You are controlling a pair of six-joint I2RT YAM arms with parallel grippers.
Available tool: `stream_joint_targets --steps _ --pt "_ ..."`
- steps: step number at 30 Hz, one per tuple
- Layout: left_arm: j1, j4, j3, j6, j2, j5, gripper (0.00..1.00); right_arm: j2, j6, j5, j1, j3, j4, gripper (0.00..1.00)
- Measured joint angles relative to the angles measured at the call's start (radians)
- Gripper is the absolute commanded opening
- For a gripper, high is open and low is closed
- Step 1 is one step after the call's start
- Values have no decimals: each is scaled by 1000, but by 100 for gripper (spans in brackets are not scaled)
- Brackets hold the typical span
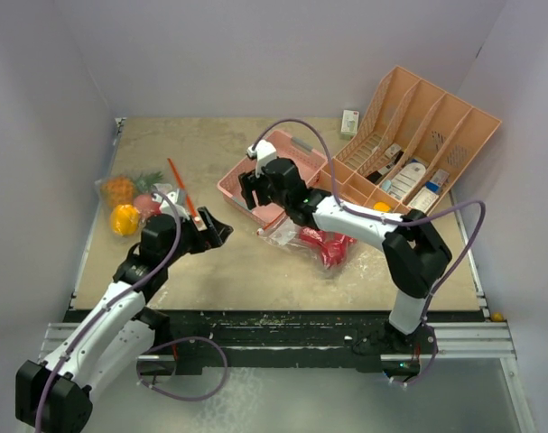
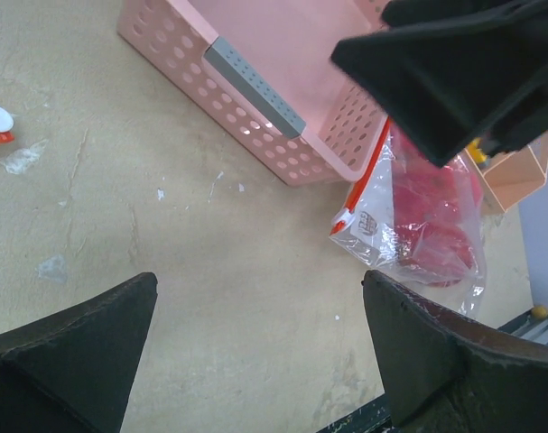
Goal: Open the zip-top bag and remove the fake food
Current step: Move the bin to the center of the board.
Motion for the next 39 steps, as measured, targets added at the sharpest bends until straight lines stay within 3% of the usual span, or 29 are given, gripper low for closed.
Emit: stream_joint_targets --steps 5,11,19,27,39 --pt "0 -10 0 2 -46 1 99 50 -8 -11 3 -39 -2 65" --pt "0 -62 0 19 -126 0 99 104 -8 -29 6 -36 2 50" --pt "0 -125 1 62 -138 2 99 184 -8 1 48 60 5 36" --pt "0 -127 23 105 -82 12 99 211 0 32 88 83 -39 40" --pt "0 -77 19 104 -85 26 99 139 11 64 87 -2 -66 35"
